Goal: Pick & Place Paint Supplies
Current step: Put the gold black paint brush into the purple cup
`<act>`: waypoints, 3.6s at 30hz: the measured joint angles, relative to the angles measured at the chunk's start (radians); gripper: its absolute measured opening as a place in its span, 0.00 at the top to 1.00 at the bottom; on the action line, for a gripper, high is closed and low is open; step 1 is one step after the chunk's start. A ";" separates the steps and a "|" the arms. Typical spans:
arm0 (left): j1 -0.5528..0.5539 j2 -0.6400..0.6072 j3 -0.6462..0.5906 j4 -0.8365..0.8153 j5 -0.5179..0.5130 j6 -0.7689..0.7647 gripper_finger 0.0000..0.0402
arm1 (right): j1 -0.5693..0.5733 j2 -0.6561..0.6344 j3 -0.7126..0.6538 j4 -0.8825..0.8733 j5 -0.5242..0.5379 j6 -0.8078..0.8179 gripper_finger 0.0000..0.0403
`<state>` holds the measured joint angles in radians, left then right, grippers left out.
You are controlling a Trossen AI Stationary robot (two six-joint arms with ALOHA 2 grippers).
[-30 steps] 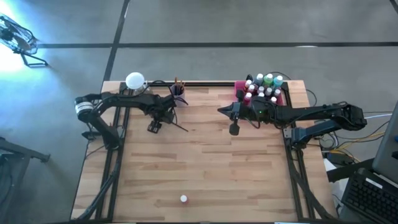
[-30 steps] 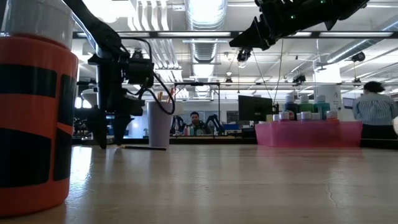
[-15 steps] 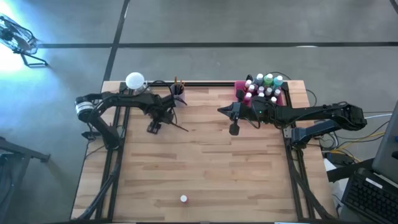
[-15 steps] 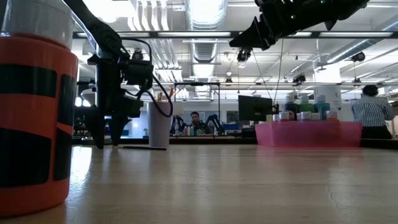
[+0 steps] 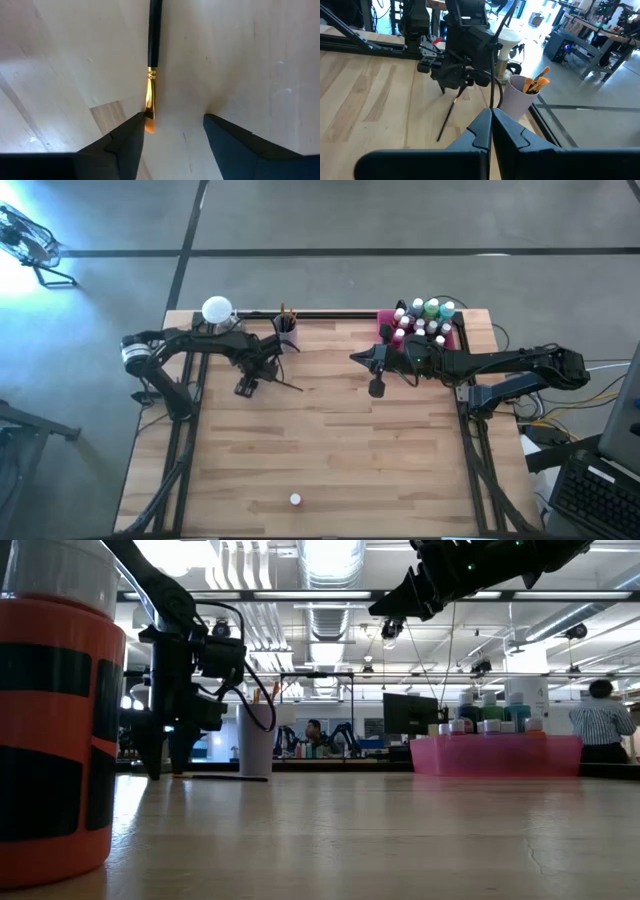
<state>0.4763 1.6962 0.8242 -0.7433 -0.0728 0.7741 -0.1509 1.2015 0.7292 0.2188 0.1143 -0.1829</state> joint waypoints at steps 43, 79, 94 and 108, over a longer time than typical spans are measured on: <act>-0.016 -0.037 0.002 0.058 -0.087 -0.123 0.99 | 0.000 0.000 0.000 -0.001 0.000 0.006 0.98; -0.218 -0.242 0.405 -0.076 -0.963 0.392 1.00 | 0.000 0.000 0.000 -0.005 0.001 0.018 0.98; -0.149 -0.243 0.563 -0.076 -1.133 0.715 1.00 | 0.000 0.000 0.000 -0.005 0.001 0.014 0.98; -0.068 -0.178 0.563 -0.076 -1.115 0.779 1.00 | 0.000 0.000 0.000 -0.005 0.001 0.014 0.98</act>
<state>0.4086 1.5184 1.3869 -0.8197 -1.1877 1.5527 -0.1513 1.2011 0.7288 0.2138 0.1154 -0.1684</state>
